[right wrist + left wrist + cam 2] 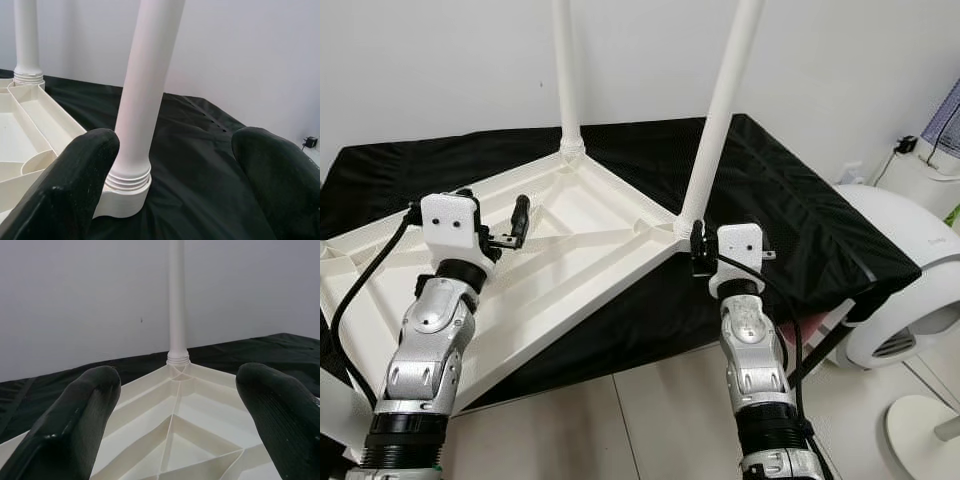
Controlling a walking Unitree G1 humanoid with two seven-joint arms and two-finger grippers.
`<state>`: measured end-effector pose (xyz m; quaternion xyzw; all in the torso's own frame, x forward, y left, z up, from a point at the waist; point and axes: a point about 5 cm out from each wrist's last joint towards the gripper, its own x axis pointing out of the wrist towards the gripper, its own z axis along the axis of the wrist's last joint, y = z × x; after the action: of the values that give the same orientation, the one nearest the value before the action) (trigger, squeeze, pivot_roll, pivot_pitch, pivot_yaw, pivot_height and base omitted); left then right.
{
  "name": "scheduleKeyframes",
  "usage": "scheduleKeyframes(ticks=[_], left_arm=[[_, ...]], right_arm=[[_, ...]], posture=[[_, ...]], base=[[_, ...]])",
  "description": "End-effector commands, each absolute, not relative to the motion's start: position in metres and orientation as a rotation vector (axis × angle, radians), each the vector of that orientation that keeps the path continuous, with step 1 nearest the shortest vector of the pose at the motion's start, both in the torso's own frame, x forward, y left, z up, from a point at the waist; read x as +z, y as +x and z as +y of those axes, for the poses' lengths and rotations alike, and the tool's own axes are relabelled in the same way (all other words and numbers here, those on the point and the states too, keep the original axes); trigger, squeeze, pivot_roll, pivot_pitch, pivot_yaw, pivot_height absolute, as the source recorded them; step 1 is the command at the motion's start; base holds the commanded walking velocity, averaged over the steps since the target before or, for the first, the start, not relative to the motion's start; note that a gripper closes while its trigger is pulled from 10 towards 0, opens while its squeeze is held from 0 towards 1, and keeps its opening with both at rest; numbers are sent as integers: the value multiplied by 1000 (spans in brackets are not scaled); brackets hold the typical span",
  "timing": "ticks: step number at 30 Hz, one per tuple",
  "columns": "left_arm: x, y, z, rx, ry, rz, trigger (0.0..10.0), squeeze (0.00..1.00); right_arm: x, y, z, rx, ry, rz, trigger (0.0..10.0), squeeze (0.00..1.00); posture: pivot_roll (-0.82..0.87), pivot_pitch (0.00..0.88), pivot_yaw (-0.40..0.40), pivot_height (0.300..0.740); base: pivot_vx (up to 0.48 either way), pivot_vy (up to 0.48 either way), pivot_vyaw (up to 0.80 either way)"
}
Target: Building children table
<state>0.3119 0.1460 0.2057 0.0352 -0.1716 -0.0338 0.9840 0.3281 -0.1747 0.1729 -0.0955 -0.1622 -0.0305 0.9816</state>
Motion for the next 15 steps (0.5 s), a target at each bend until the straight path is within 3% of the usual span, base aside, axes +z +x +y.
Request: scheduleKeyframes(ticks=[1,15], left_arm=[[208,316,145,-41,72,-346,10000,0],[215,318,140,-83,90,-369,10000,0]], right_arm=[[178,330,-179,-77,-195,-341,10000,0],[199,343,-185,-19,-247,-398,10000,0]], posture=[[-26,14,-11,740],[-34,5,-9,740]], base=[[0,0,0],[0,0,0]])
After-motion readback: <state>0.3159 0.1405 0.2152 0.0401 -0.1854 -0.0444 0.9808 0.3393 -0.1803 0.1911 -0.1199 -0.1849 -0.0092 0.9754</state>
